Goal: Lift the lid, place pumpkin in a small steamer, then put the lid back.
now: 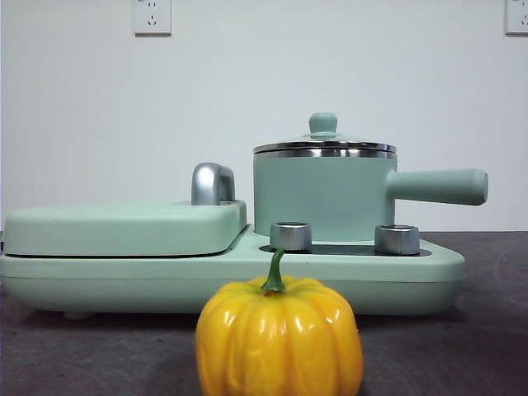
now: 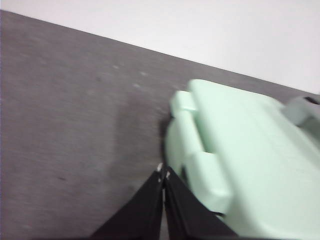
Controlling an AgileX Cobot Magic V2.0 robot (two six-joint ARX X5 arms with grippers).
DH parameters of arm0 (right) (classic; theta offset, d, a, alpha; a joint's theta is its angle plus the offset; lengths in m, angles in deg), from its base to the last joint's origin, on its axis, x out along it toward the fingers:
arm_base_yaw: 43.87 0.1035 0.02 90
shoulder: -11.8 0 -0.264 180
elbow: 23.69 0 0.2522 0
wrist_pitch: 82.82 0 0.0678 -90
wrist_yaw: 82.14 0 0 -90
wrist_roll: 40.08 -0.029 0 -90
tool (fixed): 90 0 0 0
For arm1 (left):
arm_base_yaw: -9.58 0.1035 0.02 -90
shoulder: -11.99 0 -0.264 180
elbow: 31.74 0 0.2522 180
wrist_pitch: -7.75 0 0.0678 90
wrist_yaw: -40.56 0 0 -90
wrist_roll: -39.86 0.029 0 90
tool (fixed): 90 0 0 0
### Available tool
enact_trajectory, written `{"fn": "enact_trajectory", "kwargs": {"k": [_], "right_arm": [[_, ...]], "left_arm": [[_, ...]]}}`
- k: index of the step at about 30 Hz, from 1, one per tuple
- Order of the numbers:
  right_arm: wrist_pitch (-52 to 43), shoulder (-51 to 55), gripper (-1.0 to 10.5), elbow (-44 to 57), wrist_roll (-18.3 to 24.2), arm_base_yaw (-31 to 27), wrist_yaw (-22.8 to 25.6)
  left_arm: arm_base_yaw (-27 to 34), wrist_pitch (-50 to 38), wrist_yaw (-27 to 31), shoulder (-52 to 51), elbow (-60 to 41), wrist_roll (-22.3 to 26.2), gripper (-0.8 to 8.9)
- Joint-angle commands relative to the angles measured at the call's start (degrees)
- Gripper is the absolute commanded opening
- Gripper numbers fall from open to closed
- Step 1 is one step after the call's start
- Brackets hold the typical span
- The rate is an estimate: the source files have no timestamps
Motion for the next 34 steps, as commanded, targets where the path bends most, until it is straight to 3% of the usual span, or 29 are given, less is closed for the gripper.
{"fn": "enact_trajectory", "kwargs": {"k": [1,6,11,17,21,24,29,34], "right_arm": [[-0.46,0.09,0.1,-3.08,-7.8,0.33,-0.24],[0.63,-1.51,0.1,-9.29,-12.02,1.29,-2.95],[7.02,-7.08,0.1,-18.95,-11.74,2.14,-8.04],[15.32,-16.66,0.1,-31.65,-7.74,2.51,-19.87],[21.0,-23.21,0.1,-39.21,-1.95,2.51,-30.47],[25.44,-27.21,0.1,-44.0,2.99,2.51,-35.06],[29.51,-31.56,0.1,-49.22,9.35,2.51,-36.61],[28.09,-32.52,0.1,-49.68,9.99,2.49,-35.45]], "left_arm": [[-0.85,0.15,-1.92,0.2,2.01,-4.48,0.08],[-3.32,1.03,-4.04,3.02,7.13,-7.02,0.09],[-5.88,1.49,-5.77,9.75,15.06,-6.95,0.09],[-8.46,5.9,-9.18,21.29,28.17,-4.22,0.08],[-9.92,9.81,-13.77,29.27,36.96,-0.42,0.08],[-10.99,11.96,-17.84,34.21,42.1,1.73,0.08],[-13.11,13.66,-23.69,40.17,47.65,4.07,0.08],[-14.51,11.69,-24.15,42.32,48.37,4.17,0.1]]}}
